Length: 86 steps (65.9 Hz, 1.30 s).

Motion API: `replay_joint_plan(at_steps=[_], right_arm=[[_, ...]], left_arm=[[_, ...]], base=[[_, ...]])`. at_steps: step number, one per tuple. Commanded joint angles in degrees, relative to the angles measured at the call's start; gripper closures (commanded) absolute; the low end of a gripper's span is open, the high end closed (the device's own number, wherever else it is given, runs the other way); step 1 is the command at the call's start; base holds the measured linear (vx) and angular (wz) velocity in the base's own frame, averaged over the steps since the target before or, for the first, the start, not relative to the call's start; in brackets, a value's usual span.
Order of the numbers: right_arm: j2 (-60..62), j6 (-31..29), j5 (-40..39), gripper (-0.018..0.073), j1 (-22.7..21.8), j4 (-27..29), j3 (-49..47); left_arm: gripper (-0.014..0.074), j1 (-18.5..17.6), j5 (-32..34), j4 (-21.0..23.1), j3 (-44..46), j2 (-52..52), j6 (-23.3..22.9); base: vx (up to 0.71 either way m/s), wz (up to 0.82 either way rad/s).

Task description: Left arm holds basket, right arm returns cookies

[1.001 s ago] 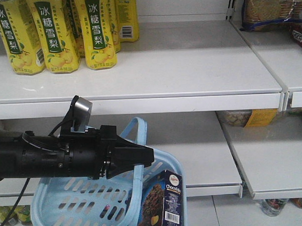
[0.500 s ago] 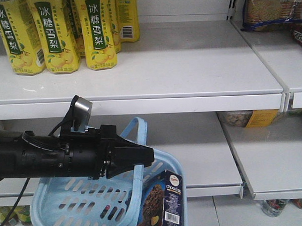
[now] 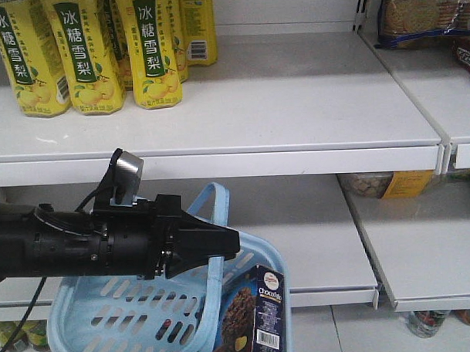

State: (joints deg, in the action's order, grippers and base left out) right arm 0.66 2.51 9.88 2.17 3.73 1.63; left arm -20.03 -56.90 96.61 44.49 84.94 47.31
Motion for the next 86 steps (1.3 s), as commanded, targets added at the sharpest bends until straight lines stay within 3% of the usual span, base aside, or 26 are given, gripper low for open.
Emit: replay_joint_plan(at_steps=[1, 31, 42, 57, 86], right_arm=[[0.73, -0.36, -4.27, 0.0565, -0.42, -0.31, 0.99], [0.69, -1.24, -17.38, 0.0565, -0.42, -0.58, -1.5], [-4.92, -1.36, -12.3, 0.0565, -0.42, -0.58, -12.49], [-21.74, -1.65, -2.86, 0.0565, -0.42, -0.58, -27.25], [-34.32, -1.41, -3.29, 0.0561, -0.42, -0.33, -28.42]], left_arm=[[0.06, 0.08, 0.9, 5.38, 1.69, -1.85, 2.43], [0.06, 0.08, 0.9, 5.38, 1.69, -1.85, 2.43], [0.06, 0.08, 0.9, 5.38, 1.69, -1.85, 2.43], [0.06, 0.08, 0.9, 5.38, 1.69, -1.85, 2.43], [0.06, 0.08, 0.9, 5.38, 1.69, -1.85, 2.43]], base=[[0.0, 0.0], [0.0, 0.0], [0.0, 0.0], [0.0, 0.0], [0.0, 0.0]])
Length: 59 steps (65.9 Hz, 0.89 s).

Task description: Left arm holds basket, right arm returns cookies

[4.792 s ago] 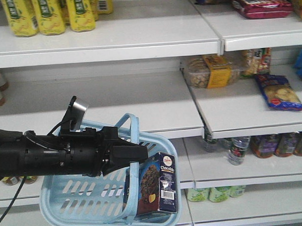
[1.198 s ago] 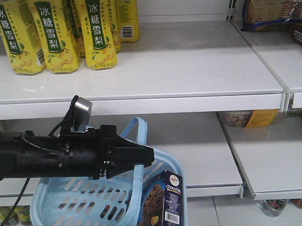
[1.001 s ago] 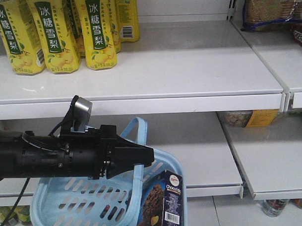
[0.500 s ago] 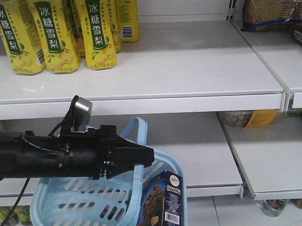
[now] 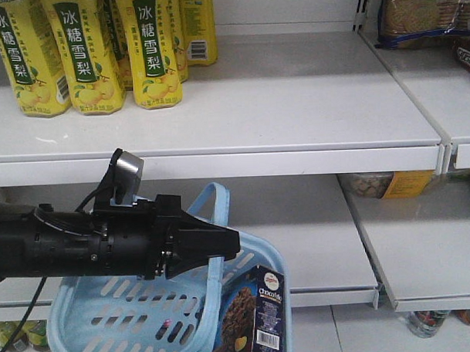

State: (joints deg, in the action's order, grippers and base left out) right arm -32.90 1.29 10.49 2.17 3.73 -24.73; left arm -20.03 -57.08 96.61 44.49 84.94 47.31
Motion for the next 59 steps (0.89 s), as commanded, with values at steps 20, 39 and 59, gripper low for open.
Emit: replay_joint_plan(at_steps=[20, 39, 59], right_arm=[[-0.76, -0.19, -3.18, 0.0489, -0.42, -0.33, -2.06], [-0.76, -0.24, -1.92, 0.0271, -0.42, -0.33, -2.06], [-0.76, -0.17, -1.04, 0.0129, -0.42, -0.08, -2.06]], left_arm=[[0.06, 0.08, 1.08, 5.38, 1.69, -1.85, 2.43], [0.06, 0.08, 1.08, 5.38, 1.69, -1.85, 2.43], [0.06, 0.08, 1.08, 5.38, 1.69, -1.85, 2.43]], base=[[0.0, 0.0], [0.0, 0.0], [0.0, 0.0]])
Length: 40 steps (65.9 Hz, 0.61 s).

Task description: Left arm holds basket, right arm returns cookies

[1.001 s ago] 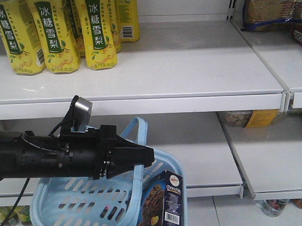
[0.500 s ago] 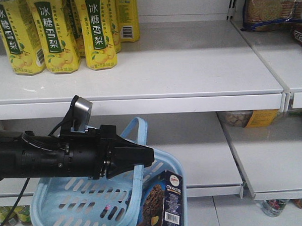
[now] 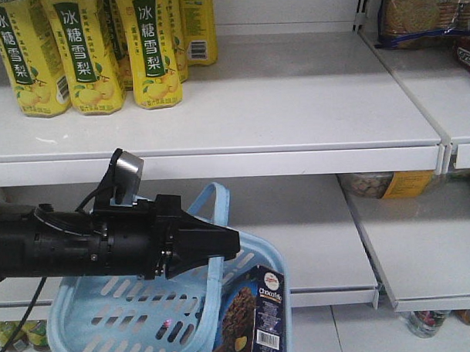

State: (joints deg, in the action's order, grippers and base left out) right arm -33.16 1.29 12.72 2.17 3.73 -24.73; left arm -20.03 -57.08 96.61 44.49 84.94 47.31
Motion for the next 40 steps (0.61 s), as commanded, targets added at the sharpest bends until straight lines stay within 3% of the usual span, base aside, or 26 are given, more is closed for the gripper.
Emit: replay_joint_plan(at_steps=[1, 17, 40], right_arm=[[-0.51, -0.18, -3.18, 0.0128, -0.42, -0.08, -2.06], [-0.51, -0.65, -0.44, 0.0127, 4.04, 8.15, -2.06], [-8.24, -0.89, 2.93, 0.0127, 18.89, 22.49, -2.28]], left_arm=[[0.06, 0.08, 1.08, 5.38, 1.69, -1.85, 2.43], [0.06, 0.08, 1.08, 5.38, 1.69, -1.85, 2.43], [0.06, 0.08, 1.08, 5.38, 1.69, -1.85, 2.43]], base=[[0.0, 0.0], [0.0, 0.0], [0.0, 0.0]])
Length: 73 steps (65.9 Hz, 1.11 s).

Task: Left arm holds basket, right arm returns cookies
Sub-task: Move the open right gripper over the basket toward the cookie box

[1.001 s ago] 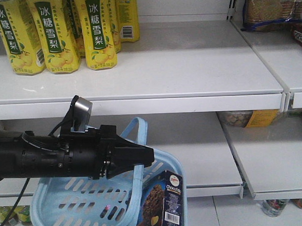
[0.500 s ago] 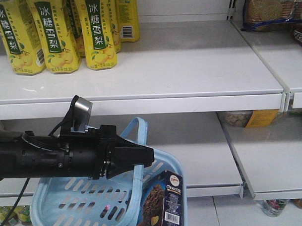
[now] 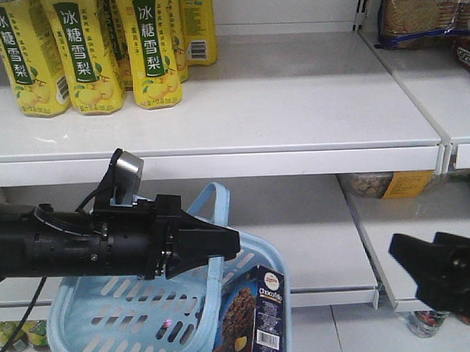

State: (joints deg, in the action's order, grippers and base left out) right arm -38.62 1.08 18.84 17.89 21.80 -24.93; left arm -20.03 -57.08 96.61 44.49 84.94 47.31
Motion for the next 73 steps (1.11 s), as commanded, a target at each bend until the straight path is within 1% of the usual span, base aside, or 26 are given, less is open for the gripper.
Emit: replay_joint_plan(at_steps=[1, 7, 15, 24, 29, 38, 47, 57, 73], right_arm=[[-3.59, -0.68, -3.18, 0.0127, 3.75, 5.04, -2.07], [-7.82, -1.08, -4.01, 0.0127, 7.74, 8.84, -2.26], [-14.33, -3.42, -4.14, 0.0127, 12.57, 12.07, -4.59], [-20.72, -5.06, -4.0, 0.0124, 16.28, 12.95, -8.13], [-23.46, -5.06, -3.79, 0.0113, 17.01, 13.81, -9.35], [-26.64, -5.06, -3.53, 0.0083, 17.0, 15.68, -10.03], [-28.39, -5.12, -3.01, 0.0084, 17.0, 16.71, -10.03], [-28.57, -5.3, -2.94, 0.0084, 17.0, 20.17, -10.03], [-28.72, -6.0, -3.05, 0.0084, 17.0, 20.65, -10.03]], left_arm=[[0.06, 0.08, 1.08, 5.38, 1.69, -1.85, 2.43], [0.06, 0.08, 1.08, 5.38, 1.69, -1.85, 2.43], [0.06, 0.08, 1.08, 5.38, 1.69, -1.85, 2.43], [0.06, 0.08, 1.08, 5.38, 1.69, -1.85, 2.43], [0.06, 0.08, 1.08, 5.38, 1.69, -1.85, 2.43], [0.06, 0.08, 1.08, 5.38, 1.69, -1.85, 2.43], [0.06, 0.08, 1.08, 5.38, 1.69, -1.85, 2.43], [0.06, 0.08, 1.08, 5.38, 1.69, -1.85, 2.43], [0.06, 0.08, 1.08, 5.38, 1.69, -1.85, 2.43]], base=[[0.0, 0.0], [0.0, 0.0], [0.0, 0.0], [0.0, 0.0], [0.0, 0.0], [0.0, 0.0], [0.0, 0.0], [0.0, 0.0], [0.0, 0.0]])
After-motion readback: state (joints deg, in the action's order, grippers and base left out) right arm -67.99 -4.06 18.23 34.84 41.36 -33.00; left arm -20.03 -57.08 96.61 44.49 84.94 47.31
